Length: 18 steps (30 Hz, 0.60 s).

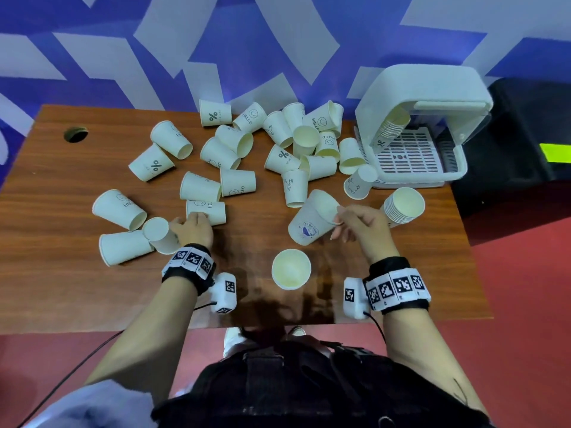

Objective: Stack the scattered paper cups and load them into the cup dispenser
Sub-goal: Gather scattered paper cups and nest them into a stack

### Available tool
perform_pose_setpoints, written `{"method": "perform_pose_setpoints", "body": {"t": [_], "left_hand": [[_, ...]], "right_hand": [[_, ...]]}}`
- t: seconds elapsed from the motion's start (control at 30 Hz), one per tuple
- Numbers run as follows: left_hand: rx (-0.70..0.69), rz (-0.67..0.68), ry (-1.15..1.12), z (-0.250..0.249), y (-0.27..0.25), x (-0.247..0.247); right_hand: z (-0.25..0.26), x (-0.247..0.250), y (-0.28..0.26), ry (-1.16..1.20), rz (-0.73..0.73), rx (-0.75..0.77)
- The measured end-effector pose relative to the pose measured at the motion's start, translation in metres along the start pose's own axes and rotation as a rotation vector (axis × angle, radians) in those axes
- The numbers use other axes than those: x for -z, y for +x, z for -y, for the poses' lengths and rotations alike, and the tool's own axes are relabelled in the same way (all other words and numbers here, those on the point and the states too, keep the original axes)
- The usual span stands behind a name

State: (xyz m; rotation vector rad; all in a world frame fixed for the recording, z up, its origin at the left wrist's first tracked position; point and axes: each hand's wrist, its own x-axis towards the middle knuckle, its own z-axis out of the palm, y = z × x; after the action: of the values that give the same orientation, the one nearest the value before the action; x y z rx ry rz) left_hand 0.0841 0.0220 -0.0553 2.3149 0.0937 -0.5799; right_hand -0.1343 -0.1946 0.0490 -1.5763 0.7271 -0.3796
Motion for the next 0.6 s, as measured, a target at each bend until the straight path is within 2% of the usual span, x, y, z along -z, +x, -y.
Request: {"method": "perform_pose_setpoints", "body": {"t": [0.13, 0.23, 0.4, 0.6], "left_hand": [[-0.015, 0.018, 0.062, 0.003, 0.002, 0.003], [-0.023, 0.040, -0.093, 0.002, 0.004, 0.002], [-0.019, 0.060, -0.319, -0.004, -0.009, 0.008], [-0.116, 0.061, -0.358, 0.005, -0.018, 0.012]], "right_hand": [[0.005, -0.008, -0.017, -0.054, 0.152, 0.028], [0.003, -0.014, -0.025, -0.108, 0.212, 0.004], [0.000, -0.020, -0.035, -0.189, 0.236, -0.045], [-0.008, -0.028, -0.042, -0.242, 0.212, -0.104]]}}
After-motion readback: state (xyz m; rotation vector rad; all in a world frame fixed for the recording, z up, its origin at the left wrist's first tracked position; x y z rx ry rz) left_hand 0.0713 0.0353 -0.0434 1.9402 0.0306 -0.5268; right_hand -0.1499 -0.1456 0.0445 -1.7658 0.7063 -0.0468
